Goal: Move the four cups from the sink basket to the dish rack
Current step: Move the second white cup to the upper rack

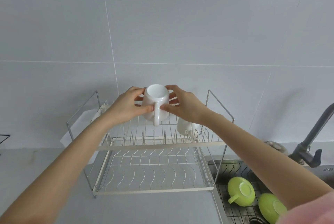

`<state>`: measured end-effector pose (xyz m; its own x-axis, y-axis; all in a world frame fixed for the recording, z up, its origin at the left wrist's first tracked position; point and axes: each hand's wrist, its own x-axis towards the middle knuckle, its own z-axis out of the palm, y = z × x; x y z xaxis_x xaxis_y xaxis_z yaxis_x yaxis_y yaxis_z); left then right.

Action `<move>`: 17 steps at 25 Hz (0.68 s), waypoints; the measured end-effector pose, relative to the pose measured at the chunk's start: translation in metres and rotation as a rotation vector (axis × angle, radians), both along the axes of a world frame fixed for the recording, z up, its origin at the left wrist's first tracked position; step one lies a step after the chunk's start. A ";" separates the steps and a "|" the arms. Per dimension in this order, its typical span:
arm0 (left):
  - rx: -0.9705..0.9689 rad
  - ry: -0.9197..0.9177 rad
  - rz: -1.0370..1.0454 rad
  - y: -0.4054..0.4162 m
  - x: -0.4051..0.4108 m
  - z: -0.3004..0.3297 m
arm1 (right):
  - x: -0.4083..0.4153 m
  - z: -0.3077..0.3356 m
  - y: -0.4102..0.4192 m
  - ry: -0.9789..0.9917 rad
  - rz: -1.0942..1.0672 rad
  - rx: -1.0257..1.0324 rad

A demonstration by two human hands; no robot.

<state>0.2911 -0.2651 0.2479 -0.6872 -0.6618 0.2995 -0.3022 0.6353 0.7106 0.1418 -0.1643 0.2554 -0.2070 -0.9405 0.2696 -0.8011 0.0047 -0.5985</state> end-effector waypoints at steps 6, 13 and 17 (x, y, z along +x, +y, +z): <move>0.084 -0.097 0.008 -0.040 -0.004 -0.039 | -0.002 -0.031 -0.041 -0.003 0.001 0.139; 0.186 -0.158 0.017 -0.054 -0.011 -0.060 | -0.002 -0.055 -0.063 -0.035 -0.014 0.266; 0.184 -0.213 0.039 -0.054 -0.016 -0.064 | -0.003 -0.060 -0.067 -0.029 -0.022 0.305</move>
<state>0.2754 -0.3194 0.1840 -0.6949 -0.7187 0.0237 -0.4785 0.4868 0.7308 0.1392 -0.2318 0.1950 -0.2317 -0.9723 -0.0305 -0.7816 0.2047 -0.5893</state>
